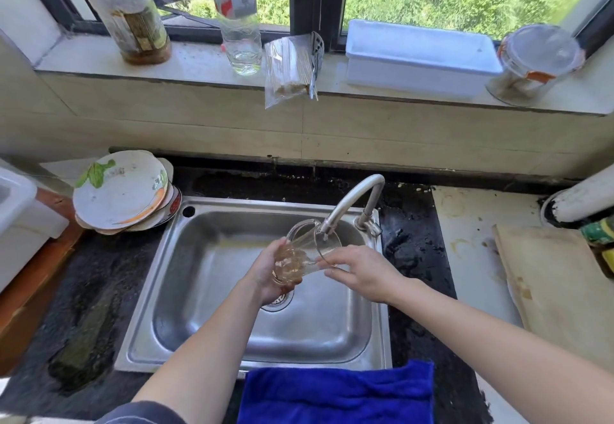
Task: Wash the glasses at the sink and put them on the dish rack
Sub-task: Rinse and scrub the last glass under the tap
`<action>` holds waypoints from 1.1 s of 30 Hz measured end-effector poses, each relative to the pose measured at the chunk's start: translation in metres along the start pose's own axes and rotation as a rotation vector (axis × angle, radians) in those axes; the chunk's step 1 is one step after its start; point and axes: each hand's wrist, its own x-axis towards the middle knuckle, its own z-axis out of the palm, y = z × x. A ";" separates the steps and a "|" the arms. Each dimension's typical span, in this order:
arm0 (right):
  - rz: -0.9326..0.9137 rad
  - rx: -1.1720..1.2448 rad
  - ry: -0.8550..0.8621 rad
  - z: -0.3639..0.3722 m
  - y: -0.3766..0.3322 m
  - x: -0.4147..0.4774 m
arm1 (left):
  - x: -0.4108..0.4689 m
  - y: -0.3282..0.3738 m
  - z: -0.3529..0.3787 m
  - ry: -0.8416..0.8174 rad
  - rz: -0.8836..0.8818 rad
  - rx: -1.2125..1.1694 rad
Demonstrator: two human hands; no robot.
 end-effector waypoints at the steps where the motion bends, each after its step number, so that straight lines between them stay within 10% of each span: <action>1: -0.007 0.001 0.029 -0.003 0.000 0.000 | -0.001 0.000 0.001 -0.015 -0.014 0.020; 12: 0.180 0.521 0.203 -0.005 -0.015 0.007 | 0.000 -0.006 0.005 -0.066 0.009 -0.137; 16: 0.221 0.352 0.410 -0.027 -0.010 0.007 | 0.002 -0.003 -0.004 -0.076 -0.063 -0.035; 22: 0.259 0.602 0.006 -0.044 -0.004 0.022 | -0.009 0.006 0.010 -0.191 -0.187 0.120; 33: 0.616 0.811 0.050 -0.021 -0.021 0.028 | -0.014 -0.009 0.005 -0.078 -0.005 -0.174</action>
